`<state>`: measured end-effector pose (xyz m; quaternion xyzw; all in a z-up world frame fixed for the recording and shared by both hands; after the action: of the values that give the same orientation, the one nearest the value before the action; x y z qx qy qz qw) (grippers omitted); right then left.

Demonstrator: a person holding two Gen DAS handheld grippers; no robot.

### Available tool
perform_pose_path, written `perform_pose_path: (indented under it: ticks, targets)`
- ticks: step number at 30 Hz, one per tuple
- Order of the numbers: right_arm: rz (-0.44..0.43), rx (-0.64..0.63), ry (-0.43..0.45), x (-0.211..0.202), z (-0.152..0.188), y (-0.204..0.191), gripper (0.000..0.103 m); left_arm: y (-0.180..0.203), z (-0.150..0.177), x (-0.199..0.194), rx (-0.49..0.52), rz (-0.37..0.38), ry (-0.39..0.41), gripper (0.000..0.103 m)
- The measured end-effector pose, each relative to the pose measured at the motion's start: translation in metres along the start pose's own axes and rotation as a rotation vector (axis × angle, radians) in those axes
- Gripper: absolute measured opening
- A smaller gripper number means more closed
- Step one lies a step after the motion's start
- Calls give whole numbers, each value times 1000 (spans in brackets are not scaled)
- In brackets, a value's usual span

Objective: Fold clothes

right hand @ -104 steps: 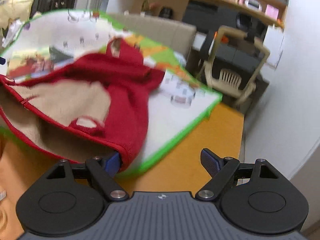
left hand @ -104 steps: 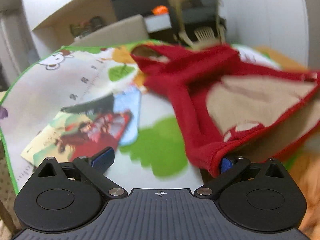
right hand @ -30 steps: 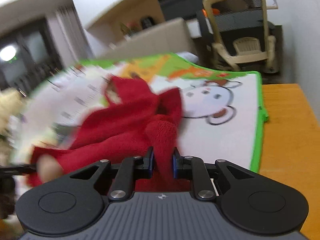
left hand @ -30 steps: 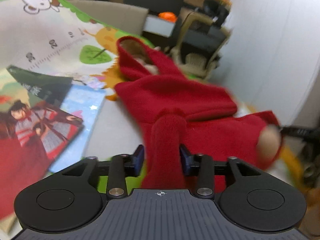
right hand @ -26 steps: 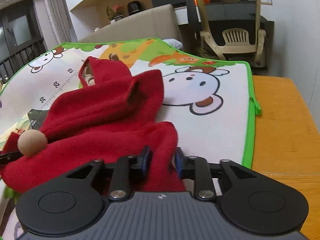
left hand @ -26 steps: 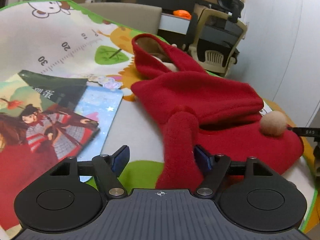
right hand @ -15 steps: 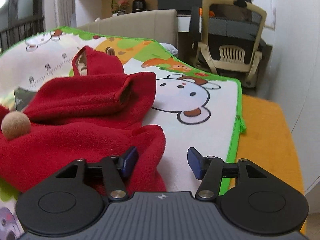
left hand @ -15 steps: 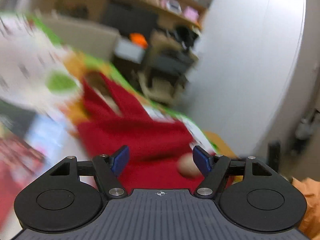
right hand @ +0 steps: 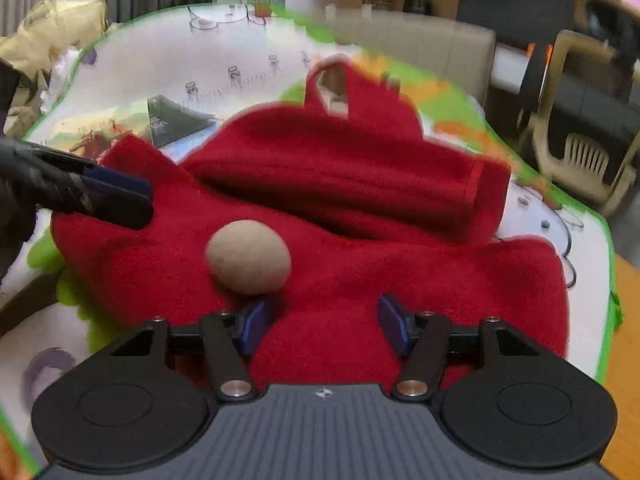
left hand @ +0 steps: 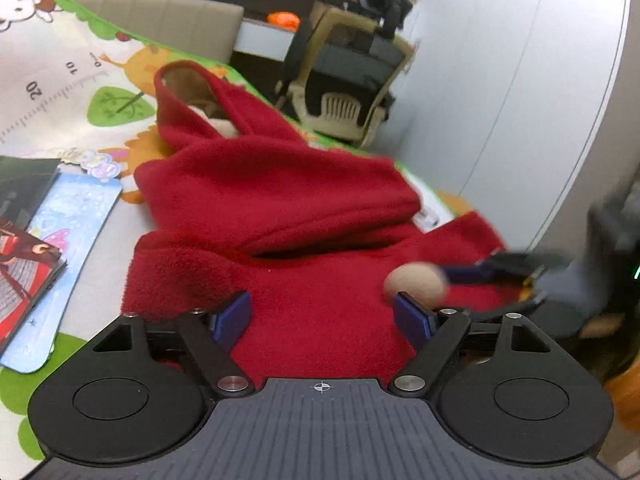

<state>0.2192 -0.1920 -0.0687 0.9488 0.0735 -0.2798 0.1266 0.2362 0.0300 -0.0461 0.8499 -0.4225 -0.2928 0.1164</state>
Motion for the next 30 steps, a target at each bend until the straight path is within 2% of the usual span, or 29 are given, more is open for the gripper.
perform_pose_path:
  ticks: [2, 4, 7, 10, 11, 13, 18, 22, 30]
  targets:
    - [-8, 18, -6, -6, -4, 5, 60, 0, -2, -4, -10, 22, 21, 94]
    - [-9, 28, -2, -14, -8, 10, 60, -1, -5, -5, -13, 14, 32, 94]
    - [55, 30, 46, -30, -13, 25, 67, -6, -10, -9, -17, 0, 58, 94]
    - [126, 96, -13, -19, 1, 49, 71, -16, -9, -3, -27, -31, 29, 94]
    - [112, 137, -41, -12, 9, 57, 72, -19, -7, 1, -29, -40, 13, 94]
    - [84, 196, -44, -9, 15, 64, 72, -20, -4, 6, -3, -63, -4, 94]
    - [127, 124, 15, -26, 1, 60, 73, -16, -2, 8, 34, -83, -15, 95]
    - [122, 162, -41, -14, 12, 68, 75, -15, -1, 8, 38, -83, -15, 96]
    - [140, 108, -34, -15, 9, 60, 77, -14, 1, 8, 47, -86, -16, 97]
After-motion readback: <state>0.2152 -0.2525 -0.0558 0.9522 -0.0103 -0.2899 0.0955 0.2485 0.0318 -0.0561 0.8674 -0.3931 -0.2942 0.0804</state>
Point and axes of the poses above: each gripper's, at about its wrist camera, not at the fingertips, and x roughly the way its jaws point, y to its right, z to its underside, the point moved 5 cm from there along x, roughly the way its jaws point, and after that the axes turned 14 degrees about z, right-handed, at the moved point
